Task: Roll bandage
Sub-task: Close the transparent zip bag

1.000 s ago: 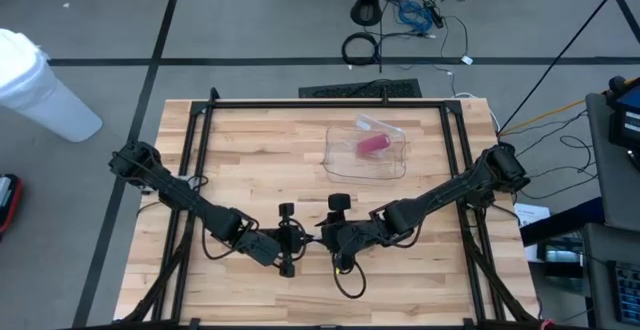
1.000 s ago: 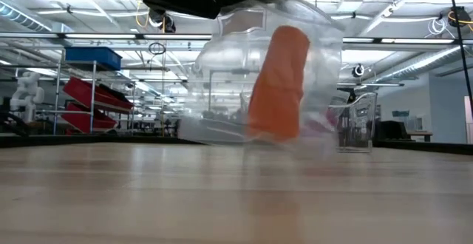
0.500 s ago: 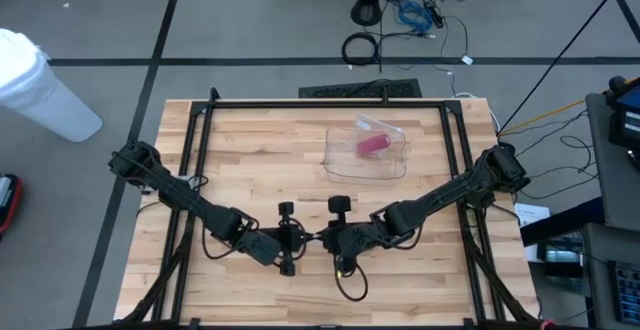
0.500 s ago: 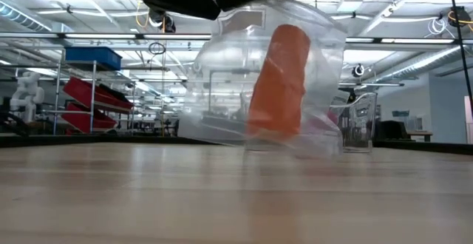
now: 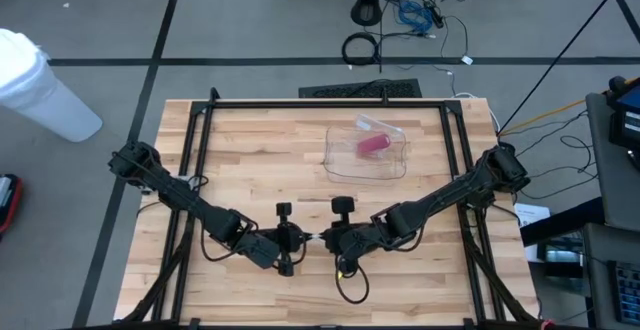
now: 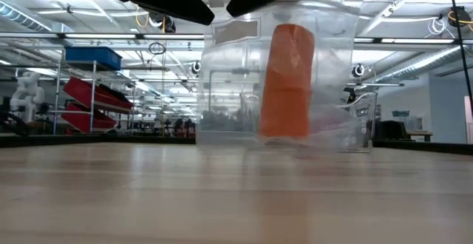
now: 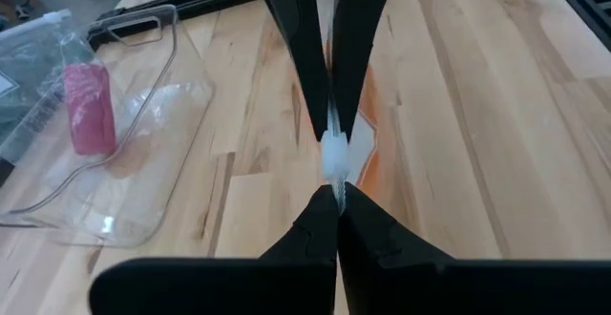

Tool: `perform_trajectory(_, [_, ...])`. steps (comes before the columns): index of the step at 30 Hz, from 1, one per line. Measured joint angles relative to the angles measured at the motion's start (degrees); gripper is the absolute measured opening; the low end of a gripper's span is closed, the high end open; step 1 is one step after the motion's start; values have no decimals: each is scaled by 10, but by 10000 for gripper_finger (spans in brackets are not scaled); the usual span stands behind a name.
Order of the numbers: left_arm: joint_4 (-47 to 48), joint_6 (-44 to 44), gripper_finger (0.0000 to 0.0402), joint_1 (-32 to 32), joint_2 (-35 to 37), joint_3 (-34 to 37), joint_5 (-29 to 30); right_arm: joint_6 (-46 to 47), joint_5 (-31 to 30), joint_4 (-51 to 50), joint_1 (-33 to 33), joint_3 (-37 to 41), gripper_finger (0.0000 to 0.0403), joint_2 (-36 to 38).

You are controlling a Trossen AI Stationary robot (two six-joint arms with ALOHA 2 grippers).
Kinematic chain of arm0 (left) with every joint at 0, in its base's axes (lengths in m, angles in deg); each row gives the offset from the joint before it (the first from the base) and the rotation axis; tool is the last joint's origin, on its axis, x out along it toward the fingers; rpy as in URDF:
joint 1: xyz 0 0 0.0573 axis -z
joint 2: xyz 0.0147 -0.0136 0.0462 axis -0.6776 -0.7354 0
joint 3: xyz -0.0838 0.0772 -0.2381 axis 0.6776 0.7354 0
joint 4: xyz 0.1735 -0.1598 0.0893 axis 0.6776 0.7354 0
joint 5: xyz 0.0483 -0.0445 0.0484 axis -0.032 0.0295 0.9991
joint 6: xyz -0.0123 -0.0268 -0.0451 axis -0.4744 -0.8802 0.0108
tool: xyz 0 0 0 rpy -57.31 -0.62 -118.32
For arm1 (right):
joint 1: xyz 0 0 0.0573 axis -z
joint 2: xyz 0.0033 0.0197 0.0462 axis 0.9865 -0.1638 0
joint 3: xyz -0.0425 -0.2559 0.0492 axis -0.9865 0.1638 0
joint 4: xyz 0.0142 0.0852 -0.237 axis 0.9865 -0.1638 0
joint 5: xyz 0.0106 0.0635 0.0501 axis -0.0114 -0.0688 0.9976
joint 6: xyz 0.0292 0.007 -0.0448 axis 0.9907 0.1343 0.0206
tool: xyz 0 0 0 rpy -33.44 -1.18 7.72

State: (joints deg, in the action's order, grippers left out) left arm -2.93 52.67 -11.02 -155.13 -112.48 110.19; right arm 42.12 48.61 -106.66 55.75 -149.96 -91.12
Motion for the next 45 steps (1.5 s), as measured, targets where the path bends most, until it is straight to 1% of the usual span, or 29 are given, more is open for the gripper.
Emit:
perform_trajectory(3, [1,0,0,0,0,0,-7,-9,1,2,0,0,4,0])
perform_trajectory(5, [5,0,0,0,0,1,-16,-12,3,7,-1,0,20,0])
perform_trajectory(8, [6,0,0,-1,0,2,-20,-35,4,27,-1,0,61,1])
perform_trajectory(13, [3,0,0,-1,0,2,-19,-44,6,41,2,0,150,-1])
perform_trajectory(15, [0,0,0,-2,0,2,-20,-44,22,47,8,0,179,-7])
perform_trajectory(17, [0,0,0,-4,0,2,-22,-43,46,57,16,0,199,-14])
perform_trajectory(20, [-1,-1,0,-7,0,2,-31,-45,66,90,26,0,209,-26])
perform_trajectory(23, [0,-1,0,-7,0,2,-32,-46,66,107,33,0,199,-31])
perform_trajectory(26, [2,-1,0,-5,0,2,-32,-46,66,107,35,0,166,-31])
perform_trajectory(29, [2,-1,0,-5,0,2,-32,-46,69,103,35,0,116,-31])
perform_trajectory(33, [5,-2,0,-5,0,2,-33,-45,82,95,35,0,31,-31])
perform_trajectory(34, [5,-2,0,-5,0,2,-33,-49,81,92,35,0,18,-31])
perform_trajectory(39, [5,-2,0,-5,-1,2,-34,-49,78,83,35,0,7,-31])
perform_trajectory(43, [3,-1,0,-4,-1,2,-10,-24,75,59,34,-1,6,-24])
perform_trajectory(45, [1,-1,0,-1,-1,2,-2,-9,64,44,31,-1,6,-19])
